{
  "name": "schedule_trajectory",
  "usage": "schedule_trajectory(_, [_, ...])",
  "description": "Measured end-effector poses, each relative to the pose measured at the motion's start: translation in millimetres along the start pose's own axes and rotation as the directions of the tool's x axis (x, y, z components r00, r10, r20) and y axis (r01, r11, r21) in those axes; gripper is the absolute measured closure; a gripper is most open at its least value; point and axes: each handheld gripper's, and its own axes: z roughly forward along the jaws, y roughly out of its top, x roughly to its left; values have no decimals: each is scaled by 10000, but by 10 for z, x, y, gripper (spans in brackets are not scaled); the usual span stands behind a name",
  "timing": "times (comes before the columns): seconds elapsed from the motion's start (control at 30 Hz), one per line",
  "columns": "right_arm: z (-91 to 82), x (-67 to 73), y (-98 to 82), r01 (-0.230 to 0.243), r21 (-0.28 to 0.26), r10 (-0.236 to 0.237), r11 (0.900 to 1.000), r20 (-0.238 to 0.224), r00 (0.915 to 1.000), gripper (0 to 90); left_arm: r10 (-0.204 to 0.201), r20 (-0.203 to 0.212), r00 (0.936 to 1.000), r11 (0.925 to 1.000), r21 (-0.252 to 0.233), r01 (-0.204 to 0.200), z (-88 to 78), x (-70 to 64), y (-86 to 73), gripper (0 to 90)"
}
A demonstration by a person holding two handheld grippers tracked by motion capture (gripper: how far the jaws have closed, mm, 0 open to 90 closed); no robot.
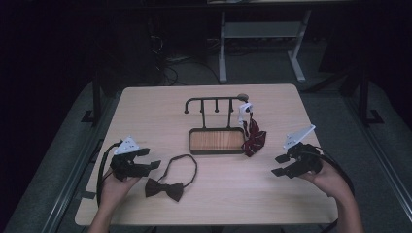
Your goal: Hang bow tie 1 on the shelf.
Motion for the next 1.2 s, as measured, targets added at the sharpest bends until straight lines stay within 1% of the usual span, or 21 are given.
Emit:
schedule_trajectory(0.03, [5, -2, -17, 1, -15, -1, 10000, 72, 10000, 452, 0, 0, 10000, 10000, 0, 0, 0, 0, 0, 313])
schedule_trajectory(0.1, [18, -5, -43, -151, -51, 151, 9999, 24, 9999, 451, -1, 56, 10000, 10000, -14, 2, 15, -8, 1, 322])
schedule_trajectory(0.2, [28, 2, -58, -220, -74, 220, 9997, 63, 9997, 443, -29, 127, 9999, 10000, 29, 29, 19, -17, 7, 325])
schedule_trajectory(0.23, [37, 17, -67, -217, -179, 217, 9996, -2, 9998, 440, 59, 143, 9999, 10000, 79, -60, 19, -17, 10, 332])
schedule_trajectory(0.27, [44, 20, -69, -134, -181, 135, 9997, 59, 9999, 440, 64, 139, 9999, 10000, 66, -65, 24, -24, 14, 338])
schedule_trajectory(0.33, [49, 27, -69, -139, -162, 140, 9998, 66, 9999, 437, 128, 157, 9998, 9999, 110, -130, 36, -36, 21, 348])
schedule_trajectory(0.4, [64, 33, -73, -91, -157, 93, 9998, 140, 9999, 434, 308, 179, 9994, 9991, 302, -314, 53, -37, 27, 351])
schedule_trajectory(0.43, [82, 36, -86, -230, -133, 232, 9996, 107, 9997, 433, 346, 192, 9992, 9986, 396, -353, 64, -45, 32, 372])
schedule_trajectory(0.5, [91, 25, -98, -179, -143, 181, 9997, 125, 9998, 433, 489, 200, 9986, 9973, 539, -499, 87, -53, 43, 376])
schedule_trajectory(0.63, [97, 32, -140, -332, -189, 333, 9993, 41, 9994, 428, 515, 455, 9976, 9961, 700, -546, 121, -62, 85, 397])
schedule_trajectory(0.7, [96, 38, -156, -344, -192, 345, 9992, 47, 9994, 424, 672, 574, 9961, 9935, 882, -721, 151, -62, 115, 411])
schedule_trajectory(0.73, [92, 38, -160, -333, -212, 335, 9992, 70, 9994, 422, 720, 596, 9956, 9930, 889, -772, 159, -62, 123, 420])
schedule_trajectory(0.77, [87, 43, -160, -386, -259, 387, 9989, 29, 9992, 419, 619, 647, 9960, 9931, 956, -679, 181, -62, 136, 425])
schedule_trajectory(0.8, [74, 52, -161, -421, -308, 422, 9986, 52, 9991, 417, 653, 670, 9956, 9914, 1088, -723, 196, -52, 152, 426])
schedule_trajectory(0.83, [60, 53, -161, -360, -346, 364, 9988, 102, 9993, 410, 625, 655, 9959, 9914, 1107, -695, 212, -55, 164, 434])
schedule_trajectory(0.97, [52, 57, -163, -341, -399, 348, 9986, 158, 9993, 399, 799, 747, 9940, 9857, 1425, -900, 284, -71, 234, 454])
schedule_trajectory(1.03, [58, 60, -161, -424, -411, 428, 9983, 85, 9990, 383, 890, 915, 9918, 9834, 1501, -1021, 341, -70, 267, 465])
schedule_trajectory(1.07, [64, 60, -158, -384, -429, 386, 9983, 32, 9993, 381, 925, 982, 9909, 9791, 1719, -1084, 373, -68, 280, 476])
schedule_trajectory(1.1, [74, 76, -150, -342, -387, 343, 9987, 19, 9994, 381, 1031, 1076, 9888, 9700, 2094, -1239, 436, -65, 296, 484])
schedule_trajectory(1.13, [74, 76, -150, -342, -387, 343, 9987, 19, 9994, 381, 1031, 1076, 9888, 9700, 2094, -1239, 436, -65, 296, 488])
schedule_trajectory(1.2, [78, 83, -150, -295, -375, 296, 9989, 20, 9996, 380, 957, 1154, 9887, 9669, 2251, -1199, 477, -54, 309, 502])
